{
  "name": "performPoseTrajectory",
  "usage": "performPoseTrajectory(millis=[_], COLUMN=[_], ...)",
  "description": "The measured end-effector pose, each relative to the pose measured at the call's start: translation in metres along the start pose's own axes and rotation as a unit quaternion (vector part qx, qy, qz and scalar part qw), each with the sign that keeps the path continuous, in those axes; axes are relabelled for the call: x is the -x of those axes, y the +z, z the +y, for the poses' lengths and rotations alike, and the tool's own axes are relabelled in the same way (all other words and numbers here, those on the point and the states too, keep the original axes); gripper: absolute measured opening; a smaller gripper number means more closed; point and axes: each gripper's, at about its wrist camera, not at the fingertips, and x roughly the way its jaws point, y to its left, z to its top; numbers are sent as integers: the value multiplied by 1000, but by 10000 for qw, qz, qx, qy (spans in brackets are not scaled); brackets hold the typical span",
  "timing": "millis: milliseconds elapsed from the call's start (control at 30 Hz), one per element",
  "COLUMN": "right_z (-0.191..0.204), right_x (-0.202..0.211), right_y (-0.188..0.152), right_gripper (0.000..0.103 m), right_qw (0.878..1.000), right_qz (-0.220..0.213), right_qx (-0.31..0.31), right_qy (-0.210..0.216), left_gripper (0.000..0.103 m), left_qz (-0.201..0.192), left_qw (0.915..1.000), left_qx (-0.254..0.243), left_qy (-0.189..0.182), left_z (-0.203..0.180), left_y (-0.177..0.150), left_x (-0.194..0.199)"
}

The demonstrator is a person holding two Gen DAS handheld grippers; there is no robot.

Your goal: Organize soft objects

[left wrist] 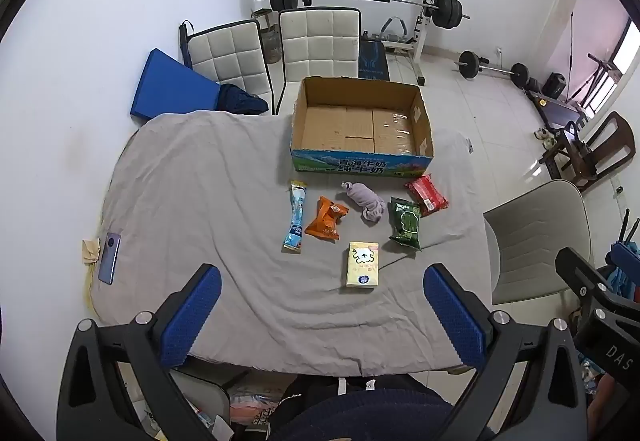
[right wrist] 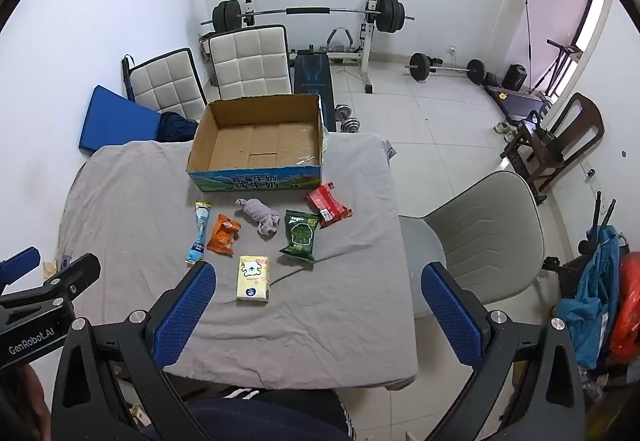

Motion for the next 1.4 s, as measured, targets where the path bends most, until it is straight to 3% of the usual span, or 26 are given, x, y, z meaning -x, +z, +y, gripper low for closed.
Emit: performPoseTrajectory(millis=[767, 1400], right_z=[-1, 0], right_x=[7, 17], right_y=[12, -1], right_gripper=[103, 103], right_qw=[10000, 9998], right_qz=[-67, -197], right_qx=[-2, 17], right_qy=[0, 82], left_gripper=[103, 103], left_qz=[-165, -226], left_qw=[9999, 9997], left_qx=[45, 67], left_qy=[-20, -33], left_z=[3, 3], left_y=[9, 6], left_x=[11, 12])
